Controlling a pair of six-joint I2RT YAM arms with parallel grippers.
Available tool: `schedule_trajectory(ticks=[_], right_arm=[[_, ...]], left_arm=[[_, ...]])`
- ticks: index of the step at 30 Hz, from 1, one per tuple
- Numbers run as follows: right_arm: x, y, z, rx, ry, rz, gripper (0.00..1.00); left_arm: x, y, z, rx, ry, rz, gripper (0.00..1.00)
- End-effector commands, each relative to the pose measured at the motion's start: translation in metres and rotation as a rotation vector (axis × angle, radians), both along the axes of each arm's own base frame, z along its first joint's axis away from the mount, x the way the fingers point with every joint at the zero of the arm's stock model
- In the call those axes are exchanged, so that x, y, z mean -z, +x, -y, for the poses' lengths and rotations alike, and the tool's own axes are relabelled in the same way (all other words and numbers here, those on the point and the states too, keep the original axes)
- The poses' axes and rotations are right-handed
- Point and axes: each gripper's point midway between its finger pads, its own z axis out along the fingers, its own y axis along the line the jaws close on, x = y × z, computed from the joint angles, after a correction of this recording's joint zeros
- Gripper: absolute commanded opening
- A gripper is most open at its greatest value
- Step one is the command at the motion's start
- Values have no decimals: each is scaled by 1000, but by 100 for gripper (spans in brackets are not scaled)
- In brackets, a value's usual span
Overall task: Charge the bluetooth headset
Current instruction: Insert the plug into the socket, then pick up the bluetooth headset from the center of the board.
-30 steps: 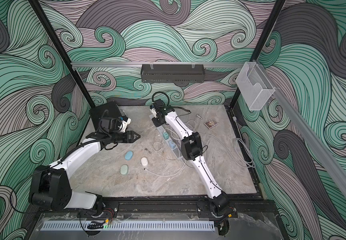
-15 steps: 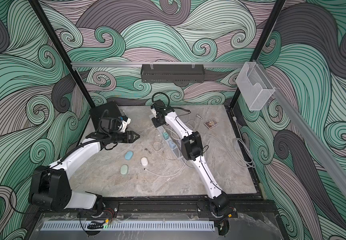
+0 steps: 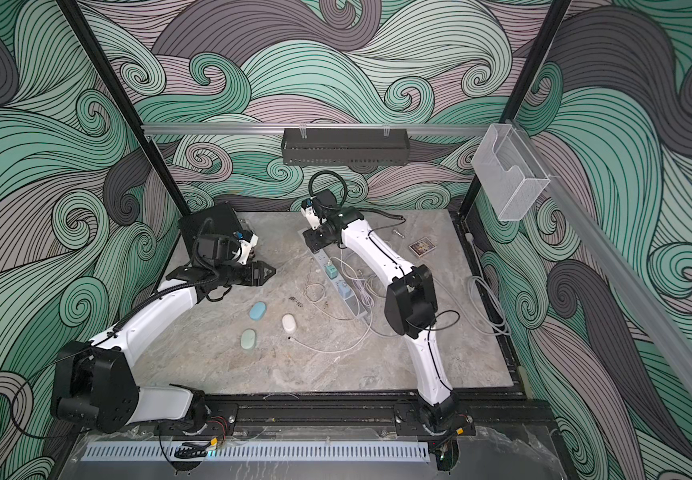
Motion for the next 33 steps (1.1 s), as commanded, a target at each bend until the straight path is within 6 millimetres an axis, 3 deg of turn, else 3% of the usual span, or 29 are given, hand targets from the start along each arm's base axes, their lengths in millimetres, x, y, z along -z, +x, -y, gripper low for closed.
schedule_trajectory(ticks=[1,5,9,16,22,26,29,33], right_arm=[[-19,-26,5,-43,41,8,56],[-34,-62,23,-89,79,5,55],[-37,-98,46,-72,131,-54,53],[-23,-151,81,24,163,-140,48],[1,-197,87,-53,180,-156,43],[10,-217,82,-129,188,-140,45],[12,-221,82,-141,184,-118,47],[16,-223,80,-141,180,-126,46]], left_arm=[[-2,-4,-10,-33,60,1,64],[3,-16,-9,-62,96,-59,64],[13,-43,-11,-117,77,-215,63],[35,-105,-5,-186,46,-406,60],[46,-122,0,-139,94,-371,60],[55,-126,-12,-173,150,-382,62],[61,-134,-23,-239,196,-458,61],[74,-149,-52,-374,338,-569,58]])
